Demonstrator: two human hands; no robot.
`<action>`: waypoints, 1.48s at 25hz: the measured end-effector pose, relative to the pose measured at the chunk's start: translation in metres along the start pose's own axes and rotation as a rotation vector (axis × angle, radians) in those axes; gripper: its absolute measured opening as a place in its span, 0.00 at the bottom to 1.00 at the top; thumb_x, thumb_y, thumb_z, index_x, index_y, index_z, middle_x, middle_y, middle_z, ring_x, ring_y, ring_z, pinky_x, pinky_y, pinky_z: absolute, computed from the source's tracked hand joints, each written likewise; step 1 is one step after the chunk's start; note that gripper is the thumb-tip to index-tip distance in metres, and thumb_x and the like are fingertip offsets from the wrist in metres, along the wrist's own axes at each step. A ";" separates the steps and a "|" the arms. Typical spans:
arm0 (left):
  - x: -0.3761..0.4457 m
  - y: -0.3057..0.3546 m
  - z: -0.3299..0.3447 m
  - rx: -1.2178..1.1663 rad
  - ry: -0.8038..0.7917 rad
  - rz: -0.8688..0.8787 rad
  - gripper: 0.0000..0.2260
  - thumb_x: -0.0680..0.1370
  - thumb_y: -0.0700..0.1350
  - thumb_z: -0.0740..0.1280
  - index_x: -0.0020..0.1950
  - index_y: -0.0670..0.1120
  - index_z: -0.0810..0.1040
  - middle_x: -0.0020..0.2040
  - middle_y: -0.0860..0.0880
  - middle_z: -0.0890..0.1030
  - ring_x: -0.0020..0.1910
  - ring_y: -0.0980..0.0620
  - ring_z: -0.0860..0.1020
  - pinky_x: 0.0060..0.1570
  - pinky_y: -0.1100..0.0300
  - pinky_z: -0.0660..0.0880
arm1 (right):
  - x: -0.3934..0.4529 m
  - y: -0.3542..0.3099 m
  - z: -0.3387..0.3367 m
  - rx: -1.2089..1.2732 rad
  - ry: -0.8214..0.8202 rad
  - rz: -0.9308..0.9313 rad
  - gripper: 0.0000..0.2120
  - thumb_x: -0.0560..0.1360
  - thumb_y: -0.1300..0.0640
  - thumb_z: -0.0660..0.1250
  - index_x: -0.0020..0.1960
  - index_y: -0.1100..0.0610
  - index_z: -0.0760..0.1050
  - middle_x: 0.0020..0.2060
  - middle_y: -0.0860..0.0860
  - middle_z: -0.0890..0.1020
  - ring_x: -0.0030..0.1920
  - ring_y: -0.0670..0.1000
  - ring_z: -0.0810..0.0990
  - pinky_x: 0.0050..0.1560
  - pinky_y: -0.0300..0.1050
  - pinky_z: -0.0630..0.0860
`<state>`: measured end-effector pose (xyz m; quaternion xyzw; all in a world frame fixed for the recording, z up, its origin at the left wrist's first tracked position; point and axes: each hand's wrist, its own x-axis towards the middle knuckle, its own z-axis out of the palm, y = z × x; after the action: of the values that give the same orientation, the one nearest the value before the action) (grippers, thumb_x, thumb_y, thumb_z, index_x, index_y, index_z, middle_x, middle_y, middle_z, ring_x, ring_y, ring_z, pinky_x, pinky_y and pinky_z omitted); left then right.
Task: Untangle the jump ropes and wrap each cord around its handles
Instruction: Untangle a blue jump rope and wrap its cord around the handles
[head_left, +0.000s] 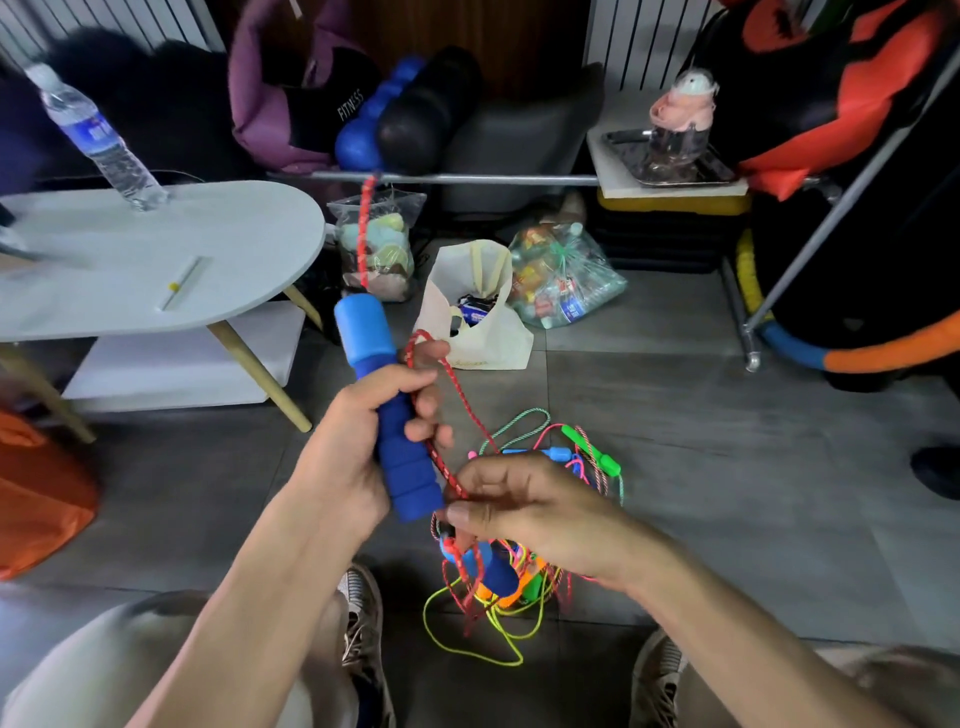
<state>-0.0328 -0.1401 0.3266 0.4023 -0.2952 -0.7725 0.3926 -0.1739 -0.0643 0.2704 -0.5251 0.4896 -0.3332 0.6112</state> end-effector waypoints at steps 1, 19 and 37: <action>0.001 0.002 0.000 -0.035 0.024 0.044 0.08 0.75 0.37 0.61 0.47 0.45 0.78 0.26 0.51 0.68 0.20 0.58 0.64 0.27 0.64 0.74 | 0.001 0.001 -0.005 -0.112 0.006 0.010 0.06 0.80 0.58 0.65 0.45 0.58 0.77 0.39 0.51 0.84 0.41 0.46 0.81 0.46 0.39 0.75; -0.008 -0.022 0.003 0.659 -0.260 -0.105 0.14 0.65 0.35 0.78 0.48 0.38 0.80 0.36 0.46 0.82 0.35 0.51 0.80 0.36 0.61 0.77 | 0.001 -0.031 -0.054 1.150 0.590 -0.126 0.15 0.83 0.53 0.55 0.42 0.58 0.72 0.34 0.55 0.85 0.31 0.49 0.84 0.29 0.40 0.80; 0.005 0.022 -0.023 -0.040 0.043 0.315 0.07 0.69 0.41 0.68 0.46 0.45 0.79 0.42 0.48 0.83 0.42 0.49 0.83 0.42 0.55 0.81 | 0.002 0.014 -0.015 -0.286 -0.164 0.262 0.12 0.80 0.51 0.62 0.42 0.55 0.77 0.28 0.51 0.79 0.25 0.43 0.71 0.30 0.37 0.71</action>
<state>-0.0068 -0.1589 0.3302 0.3596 -0.3308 -0.6983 0.5232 -0.1891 -0.0678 0.2564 -0.5639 0.5446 -0.1341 0.6062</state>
